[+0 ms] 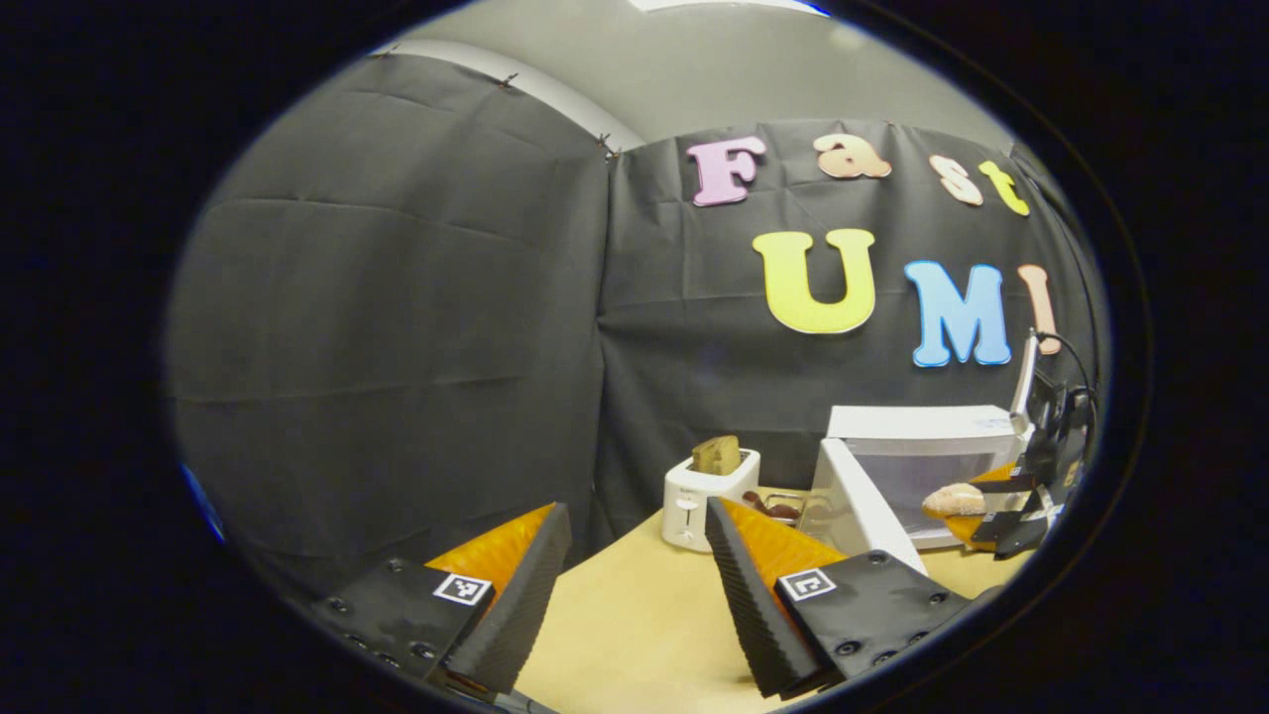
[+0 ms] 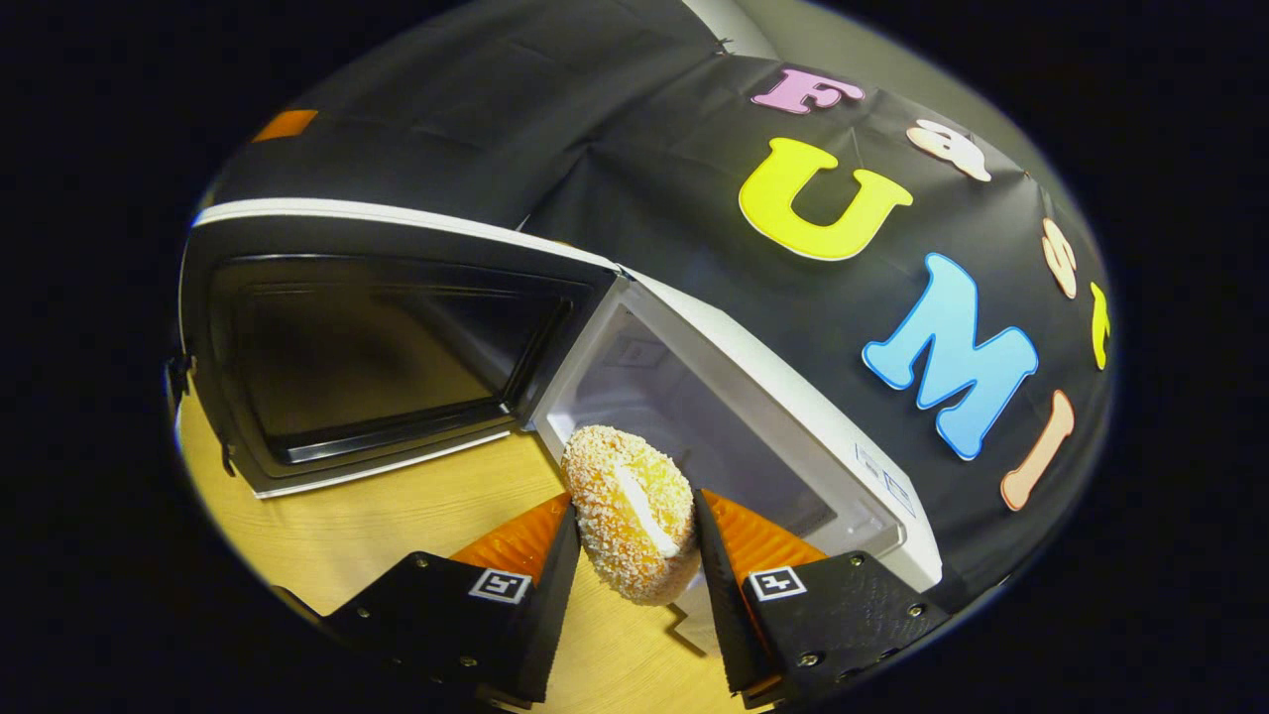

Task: Open the microwave oven with the left hand, put the food in, and close the microwave oven.

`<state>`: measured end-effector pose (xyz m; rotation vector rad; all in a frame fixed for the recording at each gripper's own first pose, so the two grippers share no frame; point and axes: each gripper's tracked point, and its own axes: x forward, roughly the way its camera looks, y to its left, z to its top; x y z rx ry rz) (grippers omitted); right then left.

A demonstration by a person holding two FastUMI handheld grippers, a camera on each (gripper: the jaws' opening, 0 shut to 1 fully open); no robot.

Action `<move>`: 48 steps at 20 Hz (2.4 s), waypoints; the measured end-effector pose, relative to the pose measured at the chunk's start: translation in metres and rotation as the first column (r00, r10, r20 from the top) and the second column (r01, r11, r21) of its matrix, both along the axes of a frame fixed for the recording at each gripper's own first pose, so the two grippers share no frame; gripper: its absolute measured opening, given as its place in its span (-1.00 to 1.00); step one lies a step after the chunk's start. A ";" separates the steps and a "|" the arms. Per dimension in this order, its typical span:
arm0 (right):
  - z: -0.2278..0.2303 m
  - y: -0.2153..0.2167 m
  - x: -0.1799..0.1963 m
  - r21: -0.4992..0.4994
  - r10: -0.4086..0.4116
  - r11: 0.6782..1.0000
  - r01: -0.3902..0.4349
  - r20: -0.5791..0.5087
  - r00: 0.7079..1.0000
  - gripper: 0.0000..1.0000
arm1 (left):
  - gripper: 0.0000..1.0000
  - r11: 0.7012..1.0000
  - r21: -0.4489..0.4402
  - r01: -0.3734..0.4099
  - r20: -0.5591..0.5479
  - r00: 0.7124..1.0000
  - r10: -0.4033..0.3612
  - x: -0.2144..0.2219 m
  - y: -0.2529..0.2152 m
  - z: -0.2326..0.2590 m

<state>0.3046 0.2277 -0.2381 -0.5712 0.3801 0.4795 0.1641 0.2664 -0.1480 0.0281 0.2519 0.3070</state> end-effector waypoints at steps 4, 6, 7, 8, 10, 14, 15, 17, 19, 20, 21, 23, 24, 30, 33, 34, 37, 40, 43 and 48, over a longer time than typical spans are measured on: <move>-0.016 0.008 0.032 -0.033 -0.030 0.999 0.031 0.035 0.999 0.31 | 0.80 1.000 0.001 -0.012 -0.021 1.000 0.012 0.008 0.015 -0.009; -0.025 0.010 0.044 -0.053 -0.045 0.997 0.048 0.057 0.997 0.31 | 0.80 1.000 0.007 -0.012 -0.032 0.999 0.012 0.012 0.020 -0.012; -0.031 0.011 0.050 -0.063 -0.049 0.997 0.053 0.068 0.997 0.33 | 0.80 1.000 0.011 -0.010 -0.036 0.999 0.011 0.013 0.020 -0.013; -0.035 0.012 0.055 -0.073 -0.052 0.996 0.058 0.086 0.995 0.33 | 0.80 1.000 0.015 -0.009 -0.040 0.999 0.010 0.015 0.023 -0.015; -0.047 0.015 0.064 -0.100 -0.054 0.993 0.065 0.102 0.993 0.33 | 0.80 1.000 0.014 -0.016 -0.066 0.998 0.017 0.020 0.032 -0.026; -0.065 0.019 0.088 -0.138 -0.076 0.986 0.093 0.123 0.990 0.33 | 0.80 1.000 0.016 -0.019 -0.106 0.994 0.021 0.023 0.044 -0.043; -0.070 0.020 0.095 -0.150 -0.076 0.984 0.095 0.124 0.989 0.33 | 0.80 1.000 0.018 -0.018 -0.117 0.993 0.020 0.024 0.045 -0.047; -0.076 0.020 0.109 -0.182 -0.077 0.978 0.100 0.133 0.988 0.36 | 0.80 1.000 0.018 -0.015 -0.124 0.992 0.017 0.026 0.047 -0.049; -0.083 0.019 0.118 -0.186 -0.094 0.975 0.118 0.129 0.987 0.36 | 0.80 1.000 0.018 -0.011 -0.129 0.992 0.013 0.029 0.048 -0.052; -0.085 0.017 0.121 -0.190 -0.104 0.973 0.128 0.130 0.986 0.36 | 0.80 1.000 0.021 -0.009 -0.134 0.991 0.012 0.030 0.049 -0.054; -0.088 0.017 0.124 -0.193 -0.110 0.972 0.134 0.130 0.985 0.38 | 0.80 1.000 0.019 -0.007 -0.138 0.990 0.010 0.031 0.048 -0.058; -0.096 0.019 0.125 -0.192 -0.111 0.973 0.129 0.103 0.989 0.43 | 0.80 1.000 0.011 -0.001 -0.147 0.989 0.002 0.031 0.044 -0.065; -0.096 0.018 0.126 -0.198 -0.115 0.971 0.133 0.099 0.988 0.55 | 0.80 1.000 0.010 0.002 -0.149 0.989 -0.001 0.031 0.044 -0.067; -0.055 0.022 0.100 -0.114 -0.121 0.984 0.136 0.131 0.984 0.94 | 0.80 0.999 -0.007 0.043 -0.165 0.985 -0.043 0.030 0.026 -0.087; -0.031 0.015 0.079 -0.047 -0.149 0.987 0.157 0.139 0.979 0.94 | 0.80 0.997 -0.026 0.074 -0.181 0.980 -0.078 0.026 0.009 -0.101; -0.021 0.013 0.071 -0.010 -0.162 0.986 0.165 0.139 0.977 0.94 | 0.80 0.996 -0.033 0.086 -0.188 0.978 -0.091 0.023 0.004 -0.106; 0.014 0.001 0.049 0.060 -0.184 0.983 0.176 0.161 0.970 0.94 | 0.80 0.992 -0.050 0.114 -0.212 0.970 -0.122 0.018 -0.012 -0.119; 0.047 -0.020 0.027 0.119 -0.214 0.974 0.193 0.195 0.957 0.94 | 0.76 0.988 -0.078 0.133 -0.230 0.962 -0.147 0.008 -0.026 -0.130; 0.074 -0.047 0.003 0.170 -0.264 0.958 0.230 0.216 0.940 0.94 | 0.65 0.985 -0.095 0.142 -0.238 0.958 -0.161 0.002 -0.039 -0.140; 0.098 -0.085 -0.045 0.234 -0.319 0.934 0.270 0.209 0.924 0.94 | -0.48 0.978 -0.114 0.176 -0.228 0.953 -0.198 -0.005 -0.071 -0.137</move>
